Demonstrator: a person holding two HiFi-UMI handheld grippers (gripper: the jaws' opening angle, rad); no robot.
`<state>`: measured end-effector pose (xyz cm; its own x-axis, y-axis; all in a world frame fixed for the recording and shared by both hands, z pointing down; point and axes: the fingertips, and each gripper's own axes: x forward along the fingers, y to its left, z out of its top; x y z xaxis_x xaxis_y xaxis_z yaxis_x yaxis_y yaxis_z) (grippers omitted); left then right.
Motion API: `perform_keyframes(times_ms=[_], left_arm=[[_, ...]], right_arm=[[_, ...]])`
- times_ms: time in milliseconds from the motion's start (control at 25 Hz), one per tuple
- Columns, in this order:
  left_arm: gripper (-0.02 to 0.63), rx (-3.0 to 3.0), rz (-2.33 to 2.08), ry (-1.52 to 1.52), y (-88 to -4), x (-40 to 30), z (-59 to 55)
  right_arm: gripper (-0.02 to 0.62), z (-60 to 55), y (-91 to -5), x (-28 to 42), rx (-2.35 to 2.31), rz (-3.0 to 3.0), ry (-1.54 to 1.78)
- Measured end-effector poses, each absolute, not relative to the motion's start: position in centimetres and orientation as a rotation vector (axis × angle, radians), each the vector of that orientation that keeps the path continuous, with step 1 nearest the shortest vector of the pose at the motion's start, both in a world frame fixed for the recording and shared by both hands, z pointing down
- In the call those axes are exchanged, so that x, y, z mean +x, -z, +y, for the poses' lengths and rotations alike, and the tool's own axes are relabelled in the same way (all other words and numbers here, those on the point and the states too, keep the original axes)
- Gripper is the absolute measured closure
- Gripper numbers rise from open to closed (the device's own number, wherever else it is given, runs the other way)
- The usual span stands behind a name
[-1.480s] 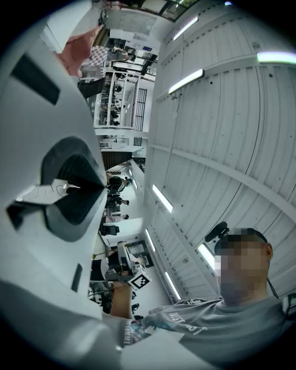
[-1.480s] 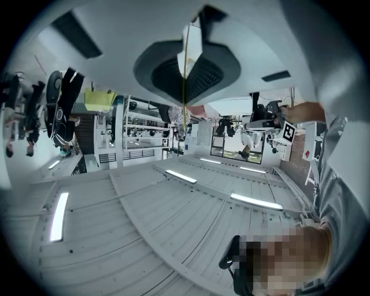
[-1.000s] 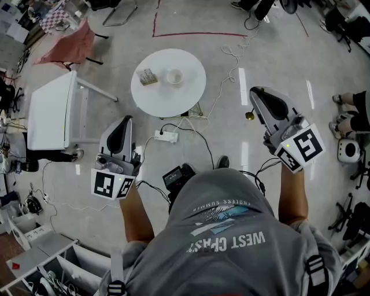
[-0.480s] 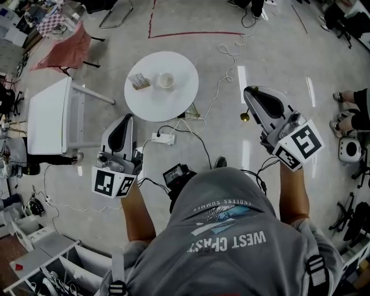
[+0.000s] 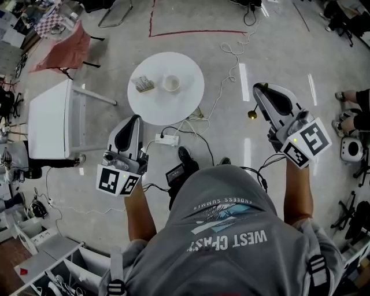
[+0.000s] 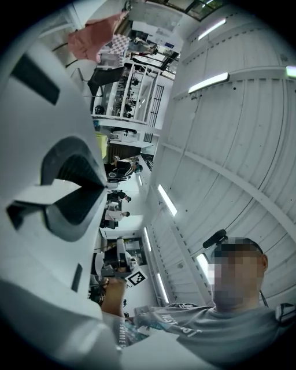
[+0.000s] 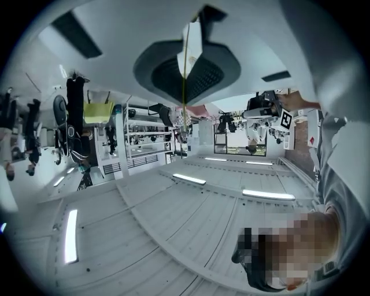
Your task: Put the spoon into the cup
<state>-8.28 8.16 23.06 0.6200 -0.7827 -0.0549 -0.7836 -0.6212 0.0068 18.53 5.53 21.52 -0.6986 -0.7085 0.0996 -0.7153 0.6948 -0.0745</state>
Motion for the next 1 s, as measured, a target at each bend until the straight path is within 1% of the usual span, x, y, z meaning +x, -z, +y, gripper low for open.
perform_keyframes(times_ms=[280, 520, 840, 1000], left_arm=[[0.604, -2.830, 1.193, -0.084, -21.0, -11.5, 3.3], [0.604, -2.870, 1.090, -0.096, -21.1, -12.4, 1.0], [0.604, -2.897, 1.068, -0.104, -22.2, -15.0, -1.0], [0.604, -2.901, 1.110, -0.102, -22.9, -14.9, -1.9]], right_arm=[[0.594, 3.1, -20.7, 14.3, 1.307, -2.817, -0.162], [0.594, 1.9, -21.0, 12.6, 1.384, -2.772, -0.172], [0.594, 0.0, -21.0, 10.1, 1.401, -2.737, -0.161], [0.594, -1.6, -21.7, 9.9, 1.351, -2.740, -0.172]])
